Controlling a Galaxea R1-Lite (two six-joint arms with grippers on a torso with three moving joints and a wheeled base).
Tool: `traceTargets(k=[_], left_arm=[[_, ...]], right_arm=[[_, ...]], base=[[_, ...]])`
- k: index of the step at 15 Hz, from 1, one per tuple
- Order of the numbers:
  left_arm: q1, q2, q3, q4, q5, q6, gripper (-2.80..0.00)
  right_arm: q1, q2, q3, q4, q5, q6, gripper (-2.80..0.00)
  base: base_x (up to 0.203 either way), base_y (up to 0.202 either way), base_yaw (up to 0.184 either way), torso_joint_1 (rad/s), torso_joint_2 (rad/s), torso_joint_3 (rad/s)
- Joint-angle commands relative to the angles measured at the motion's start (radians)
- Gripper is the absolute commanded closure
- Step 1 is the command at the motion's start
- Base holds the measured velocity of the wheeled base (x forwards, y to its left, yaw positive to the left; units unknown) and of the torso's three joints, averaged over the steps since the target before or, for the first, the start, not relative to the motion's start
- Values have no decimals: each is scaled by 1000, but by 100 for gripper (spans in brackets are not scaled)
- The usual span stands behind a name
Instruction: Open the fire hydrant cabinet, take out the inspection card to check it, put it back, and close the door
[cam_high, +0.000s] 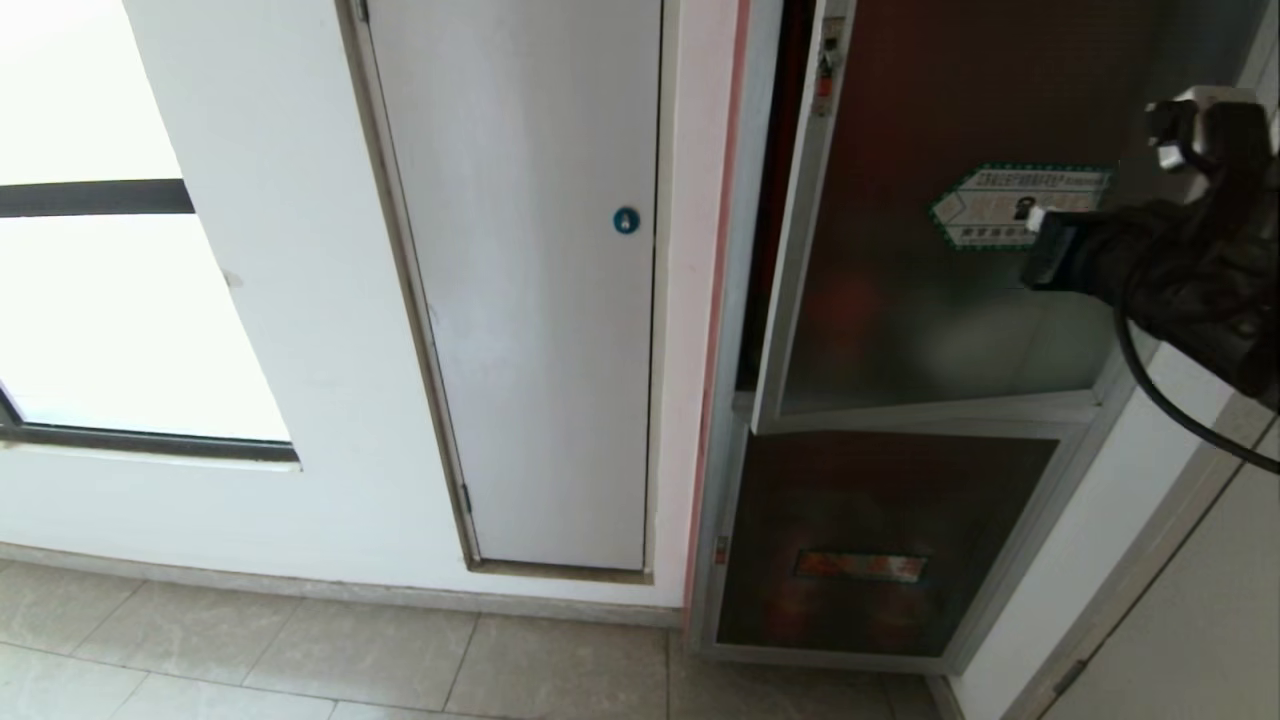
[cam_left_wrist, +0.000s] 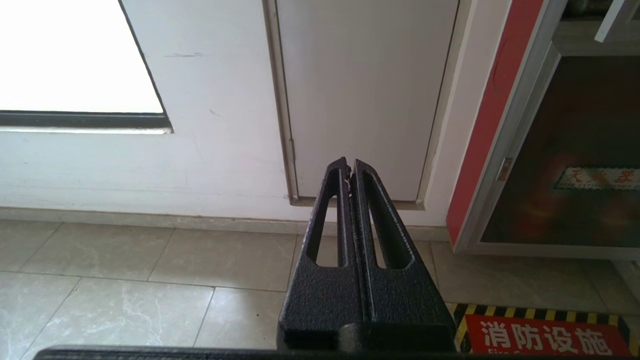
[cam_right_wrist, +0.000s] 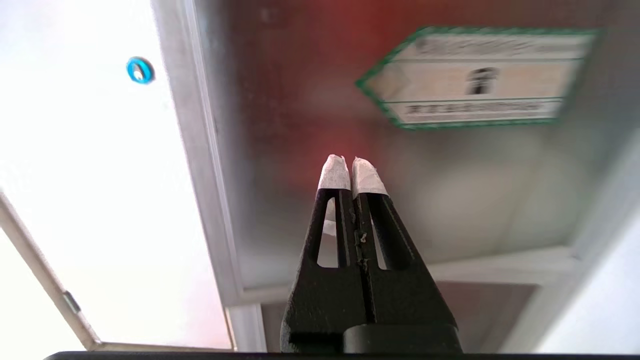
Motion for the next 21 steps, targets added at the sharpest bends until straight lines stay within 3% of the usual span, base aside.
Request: traceTargets(k=[1, 4, 6, 8, 13, 18, 21], left_arm=[[0, 1, 8, 0, 0, 0, 0], [0, 1, 7, 0, 0, 0, 0], [0, 1, 8, 0, 0, 0, 0], [0, 1, 6, 0, 0, 0, 0], [0, 1, 7, 0, 0, 0, 0], [0, 1, 6, 0, 0, 0, 0], [0, 1, 8, 0, 0, 0, 0]], right_arm=[[0, -258, 141, -1, -10, -5, 0], [-4, -473, 330, 6, -50, -94, 0], [-6, -587, 424, 8, -185, -183, 0], [-6, -667, 464, 12, -377, -210, 0], [-9, -855, 545, 28, -610, -272, 0], [-34, -1083, 643, 189, -642, -277, 0], [-101, -1221, 682, 317, -618, -277, 0]], base=[[0, 0, 0, 0, 0, 0], [0, 0, 0, 0, 0, 0], [0, 0, 0, 0, 0, 0], [0, 0, 0, 0, 0, 0], [0, 0, 0, 0, 0, 0], [0, 0, 0, 0, 0, 0], [0, 0, 0, 0, 0, 0]])
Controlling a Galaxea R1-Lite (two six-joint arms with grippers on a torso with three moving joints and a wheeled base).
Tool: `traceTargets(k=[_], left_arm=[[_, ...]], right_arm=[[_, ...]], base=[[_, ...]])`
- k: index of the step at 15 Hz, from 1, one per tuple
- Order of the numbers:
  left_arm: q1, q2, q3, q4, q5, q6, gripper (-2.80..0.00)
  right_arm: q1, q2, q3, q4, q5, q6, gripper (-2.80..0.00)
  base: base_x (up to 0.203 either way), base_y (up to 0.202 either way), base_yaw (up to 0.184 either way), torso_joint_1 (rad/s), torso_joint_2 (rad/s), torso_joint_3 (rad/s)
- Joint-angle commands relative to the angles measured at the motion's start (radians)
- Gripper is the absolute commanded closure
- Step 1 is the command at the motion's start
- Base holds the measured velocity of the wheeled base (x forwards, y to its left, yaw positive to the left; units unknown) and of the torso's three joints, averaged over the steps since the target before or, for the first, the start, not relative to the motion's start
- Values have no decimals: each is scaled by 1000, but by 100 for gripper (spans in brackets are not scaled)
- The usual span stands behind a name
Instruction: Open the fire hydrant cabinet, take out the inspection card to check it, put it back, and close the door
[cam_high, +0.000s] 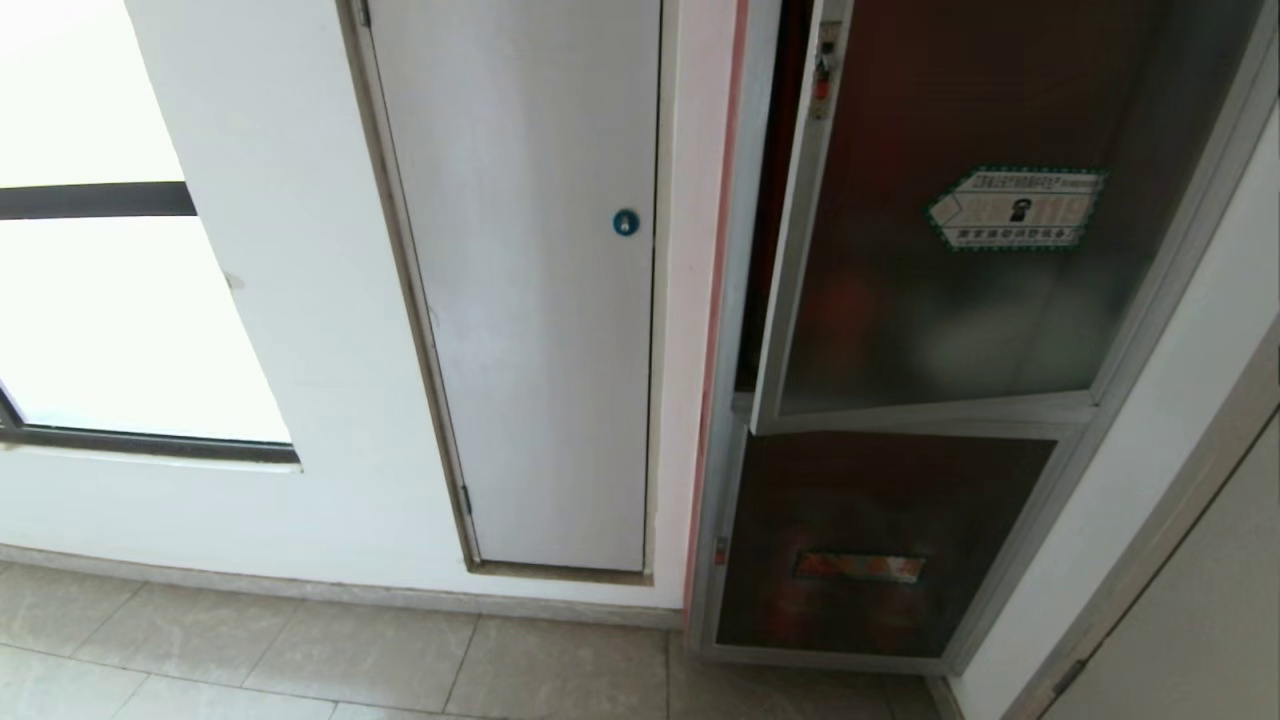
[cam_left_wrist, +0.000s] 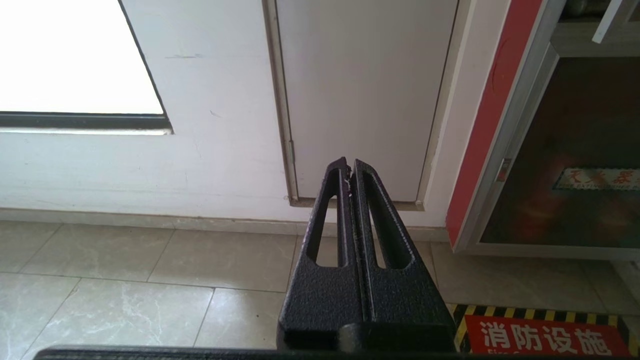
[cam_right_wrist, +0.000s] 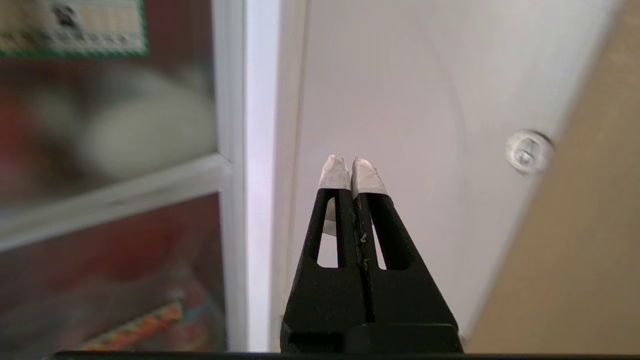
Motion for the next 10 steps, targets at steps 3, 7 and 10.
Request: traceTargets(k=[3, 7, 10], left_arm=[[0, 1, 8, 0, 0, 0, 0], [0, 1, 6, 0, 0, 0, 0], [0, 1, 6, 0, 0, 0, 0]], right_arm=[[-35, -223, 116, 113, 96, 4, 0], [-2, -425, 275, 134, 406, 27, 0], [3, -448, 325, 174, 563, 202, 0]], base=[[0, 0, 0, 0, 0, 0], [0, 0, 0, 0, 0, 0], [0, 0, 0, 0, 0, 0]])
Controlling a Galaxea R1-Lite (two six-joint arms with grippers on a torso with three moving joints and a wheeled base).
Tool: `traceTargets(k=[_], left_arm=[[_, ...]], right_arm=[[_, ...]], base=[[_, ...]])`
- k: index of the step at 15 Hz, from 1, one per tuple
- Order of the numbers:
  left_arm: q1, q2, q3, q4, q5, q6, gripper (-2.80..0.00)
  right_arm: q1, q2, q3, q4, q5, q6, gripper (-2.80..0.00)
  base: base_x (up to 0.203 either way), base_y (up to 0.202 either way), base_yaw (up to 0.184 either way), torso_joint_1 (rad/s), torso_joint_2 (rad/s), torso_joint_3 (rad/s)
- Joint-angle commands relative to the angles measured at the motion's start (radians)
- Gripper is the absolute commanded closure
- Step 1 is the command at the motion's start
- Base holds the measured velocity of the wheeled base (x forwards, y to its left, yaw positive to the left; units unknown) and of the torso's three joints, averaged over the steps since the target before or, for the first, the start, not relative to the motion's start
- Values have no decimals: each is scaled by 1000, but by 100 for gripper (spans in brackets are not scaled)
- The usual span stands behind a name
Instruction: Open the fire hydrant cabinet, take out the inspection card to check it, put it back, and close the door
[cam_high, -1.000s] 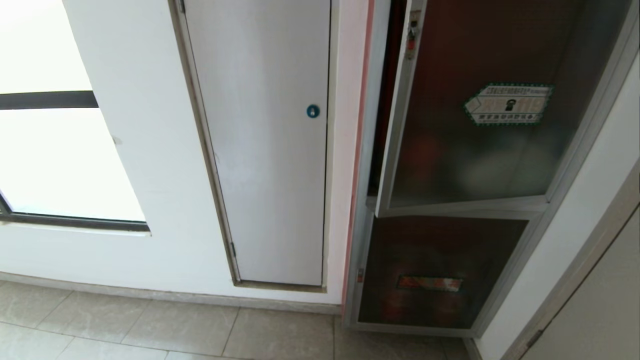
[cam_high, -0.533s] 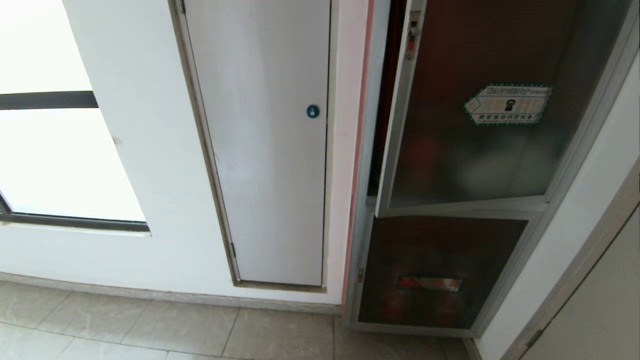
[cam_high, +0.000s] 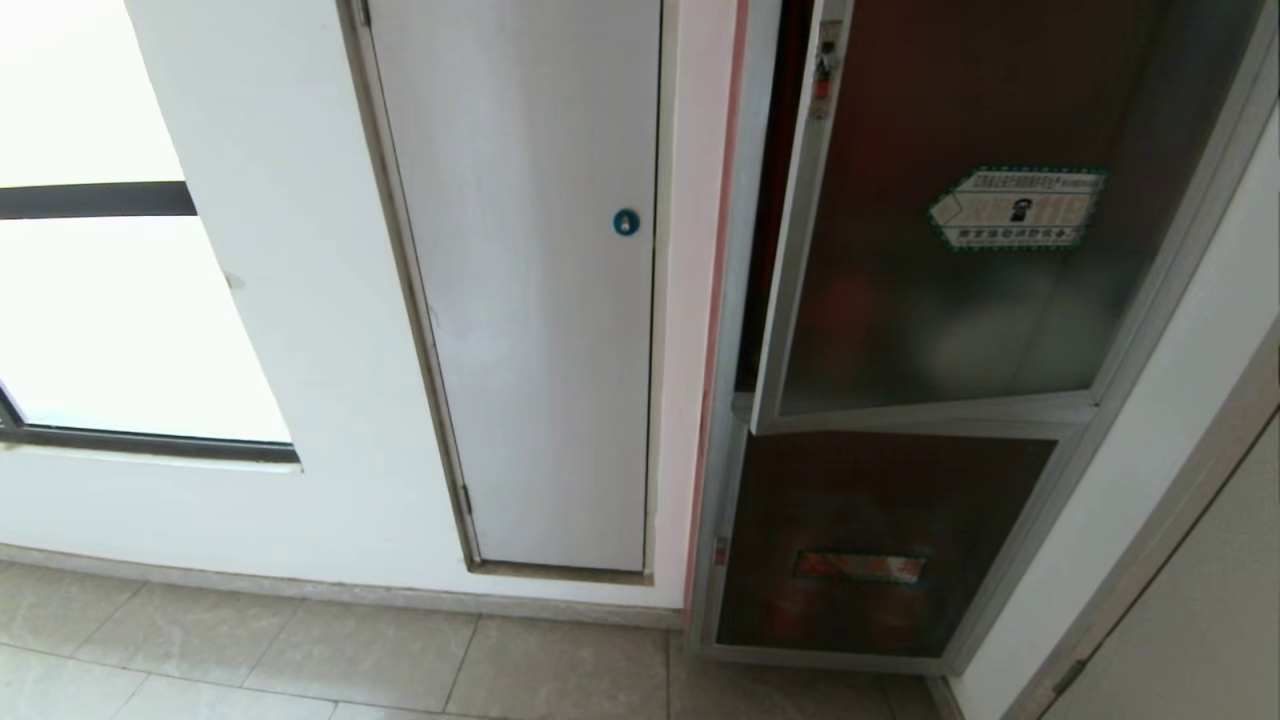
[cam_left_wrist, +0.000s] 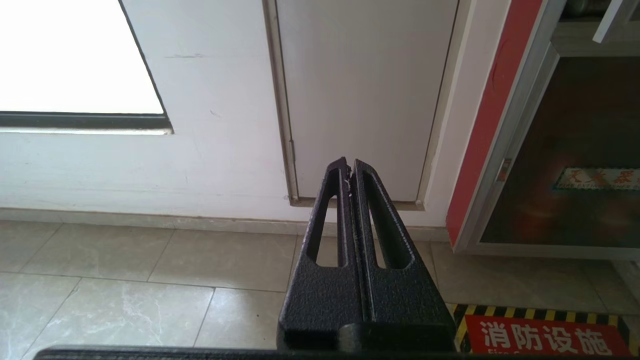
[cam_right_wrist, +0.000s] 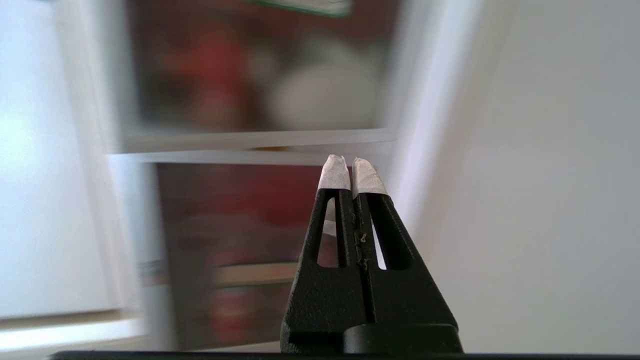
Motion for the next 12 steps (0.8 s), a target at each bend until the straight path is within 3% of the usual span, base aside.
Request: traceTargets(k=[1, 5, 8, 12], left_arm=[[0, 1, 6, 0, 0, 0, 0], [0, 1, 8, 0, 0, 0, 0], [0, 1, 8, 0, 0, 0, 0], [0, 1, 8, 0, 0, 0, 0]], right_arm=[[3, -42, 25, 47, 109, 120, 0], [2, -42, 36, 133, 252, 183, 0], [2, -42, 38, 244, 268, 177, 0], [2, -42, 36, 253, 276, 190, 0]], base=[[0, 0, 0, 0, 0, 0], [0, 0, 0, 0, 0, 0], [0, 0, 0, 0, 0, 0], [0, 0, 0, 0, 0, 0]])
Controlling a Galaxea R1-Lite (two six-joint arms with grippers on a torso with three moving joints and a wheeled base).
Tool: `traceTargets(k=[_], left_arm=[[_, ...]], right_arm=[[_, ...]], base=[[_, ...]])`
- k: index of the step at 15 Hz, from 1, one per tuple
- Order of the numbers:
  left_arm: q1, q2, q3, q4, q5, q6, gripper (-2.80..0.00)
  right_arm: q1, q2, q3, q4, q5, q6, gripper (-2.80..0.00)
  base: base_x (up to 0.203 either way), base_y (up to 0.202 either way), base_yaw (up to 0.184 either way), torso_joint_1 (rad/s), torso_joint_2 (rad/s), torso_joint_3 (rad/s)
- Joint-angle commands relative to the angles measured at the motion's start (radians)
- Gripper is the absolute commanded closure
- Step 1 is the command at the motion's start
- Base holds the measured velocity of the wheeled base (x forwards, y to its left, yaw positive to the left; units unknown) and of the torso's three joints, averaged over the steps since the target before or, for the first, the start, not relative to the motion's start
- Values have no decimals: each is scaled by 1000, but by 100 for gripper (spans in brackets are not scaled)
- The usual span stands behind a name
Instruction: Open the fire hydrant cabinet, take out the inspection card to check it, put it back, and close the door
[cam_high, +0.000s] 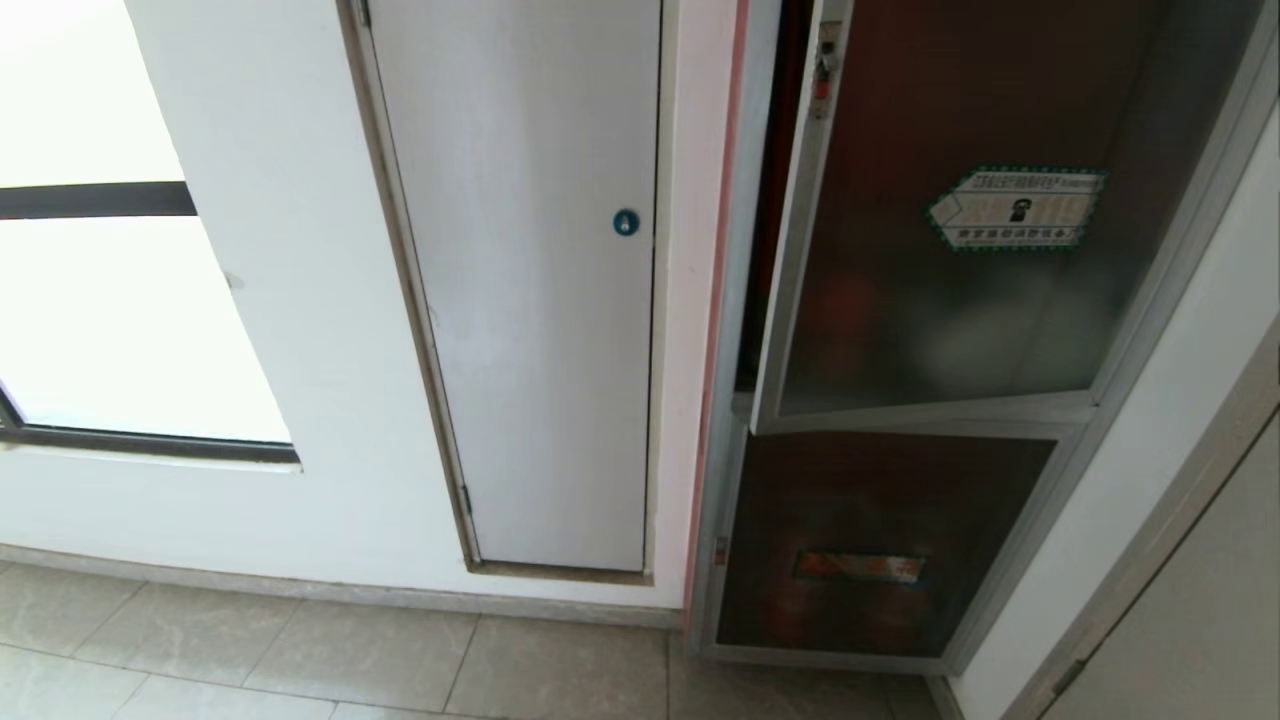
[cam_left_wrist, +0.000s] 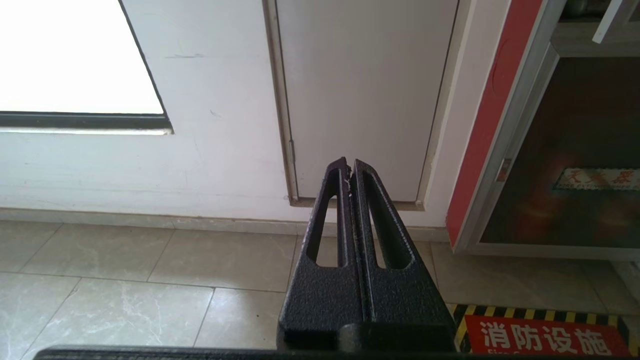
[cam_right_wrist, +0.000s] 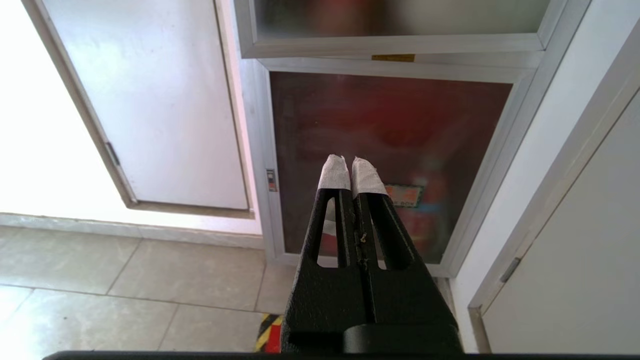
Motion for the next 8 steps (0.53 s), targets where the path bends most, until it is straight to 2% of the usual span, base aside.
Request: traceTargets(k=[1, 3, 8], left_arm=[[0, 1, 8, 0, 0, 0, 0], [0, 1, 8, 0, 0, 0, 0], [0, 1, 6, 0, 0, 0, 0]], right_arm=[[1, 2, 2, -2, 1, 22, 0], [1, 2, 2, -3, -1, 57, 0], [0, 2, 2, -3, -2, 58, 0]], base=[[0, 0, 0, 0, 0, 0], [0, 0, 0, 0, 0, 0], [0, 0, 0, 0, 0, 0]])
